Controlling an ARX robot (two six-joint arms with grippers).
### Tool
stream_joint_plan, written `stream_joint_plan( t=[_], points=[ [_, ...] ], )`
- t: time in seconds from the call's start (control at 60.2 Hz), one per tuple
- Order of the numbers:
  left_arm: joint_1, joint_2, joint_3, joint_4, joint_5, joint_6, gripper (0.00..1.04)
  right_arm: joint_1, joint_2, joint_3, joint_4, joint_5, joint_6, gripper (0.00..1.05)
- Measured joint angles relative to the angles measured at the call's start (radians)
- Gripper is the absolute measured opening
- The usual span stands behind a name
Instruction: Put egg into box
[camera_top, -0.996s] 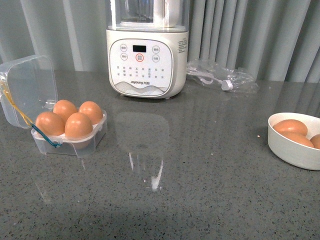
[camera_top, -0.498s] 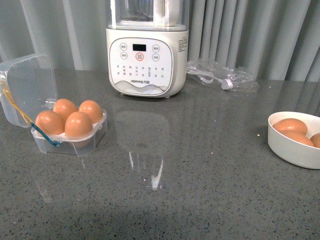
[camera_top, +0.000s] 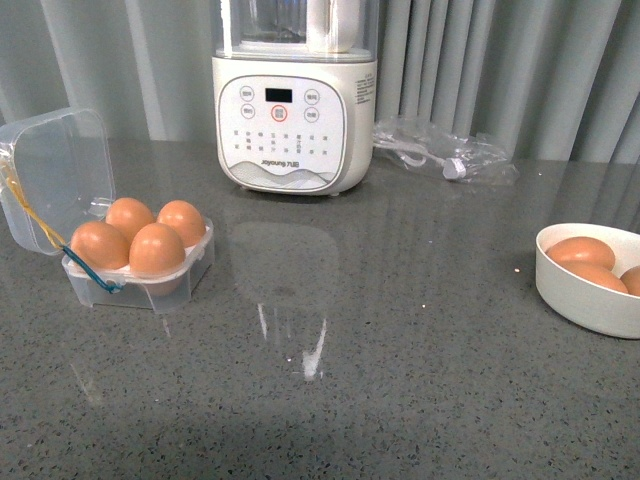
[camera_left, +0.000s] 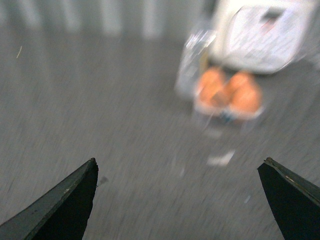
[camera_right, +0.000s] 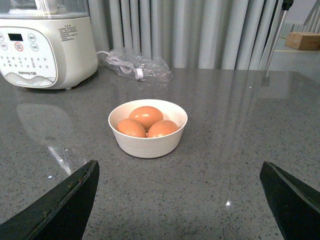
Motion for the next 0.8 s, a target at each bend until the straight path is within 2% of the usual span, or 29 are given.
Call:
stream_joint_plan(
  t=[0.083, 0.183, 0.332, 0.481, 0.614, 0.714, 0.797],
  points=[
    [-0.076, 0.151, 0.082, -0.212, -0.174, -0.15, 0.98, 0.0, 0.0, 0.0, 0.0, 0.0, 0.0, 0.97],
    [-0.107, 0.185, 0.095, -0.212, -0.179, -0.243, 0.98, 0.0, 0.0, 0.0, 0.0, 0.0, 0.0, 0.97],
    [-0.114, 0.237, 0.126, -0.122, -0.162, -0.268, 0.98, 0.0, 0.0, 0.0, 0.0, 0.0, 0.0, 0.97],
    [-0.035, 0.398, 0.15, 0.072, -0.032, -0.257, 0.98, 0.0, 0.0, 0.0, 0.0, 0.0, 0.0, 0.97],
    [0.109, 0.617, 0.211, 0.299, 0.15, -0.261, 0.98, 0.0, 0.0, 0.0, 0.0, 0.0, 0.0, 0.97],
    [0.202, 0.807, 0.285, 0.444, 0.202, -0.232, 0.98, 0.0, 0.0, 0.0, 0.0, 0.0, 0.0, 0.97],
    [0.252, 0.943, 0.352, 0.506, 0.226, -0.204, 0.98, 0.0, 0.0, 0.0, 0.0, 0.0, 0.0, 0.97]
  ],
)
